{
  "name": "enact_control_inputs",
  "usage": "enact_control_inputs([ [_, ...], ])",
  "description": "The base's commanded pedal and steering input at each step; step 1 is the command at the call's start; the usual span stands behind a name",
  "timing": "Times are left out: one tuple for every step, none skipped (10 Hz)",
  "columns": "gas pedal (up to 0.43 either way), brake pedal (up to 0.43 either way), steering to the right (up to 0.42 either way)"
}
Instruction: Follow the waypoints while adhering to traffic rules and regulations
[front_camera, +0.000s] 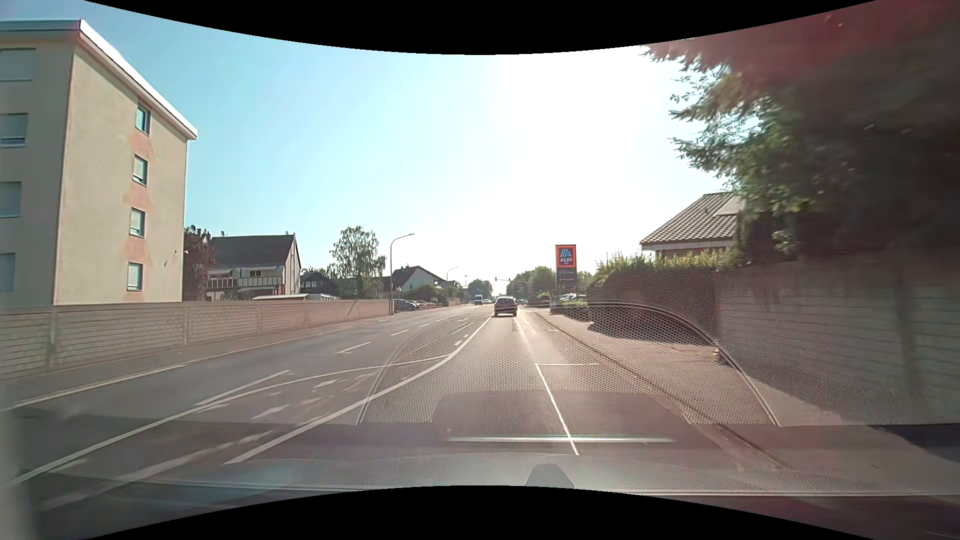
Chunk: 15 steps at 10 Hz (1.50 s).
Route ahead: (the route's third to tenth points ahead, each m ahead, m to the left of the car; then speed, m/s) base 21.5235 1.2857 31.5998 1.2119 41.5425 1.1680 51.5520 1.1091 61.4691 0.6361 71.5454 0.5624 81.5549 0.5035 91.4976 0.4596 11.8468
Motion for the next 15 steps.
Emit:
enact_control_inputs([
  [0.047,0.000,-0.003],
  [0.047,0.000,-0.004],
  [0.047,0.000,-0.004],
  [0.047,0.000,-0.003],
  [0.047,0.000,-0.004],
  [0.047,0.000,-0.004],
  [0.047,0.000,-0.003],
  [0.047,0.000,-0.004],
  [0.047,0.000,-0.004],
  [0.047,0.000,-0.003],
  [0.047,0.000,-0.004],
  [0.047,0.000,-0.004],
  [0.047,0.000,-0.004],
  [0.047,0.000,-0.003],
  [0.047,0.000,-0.003],
])
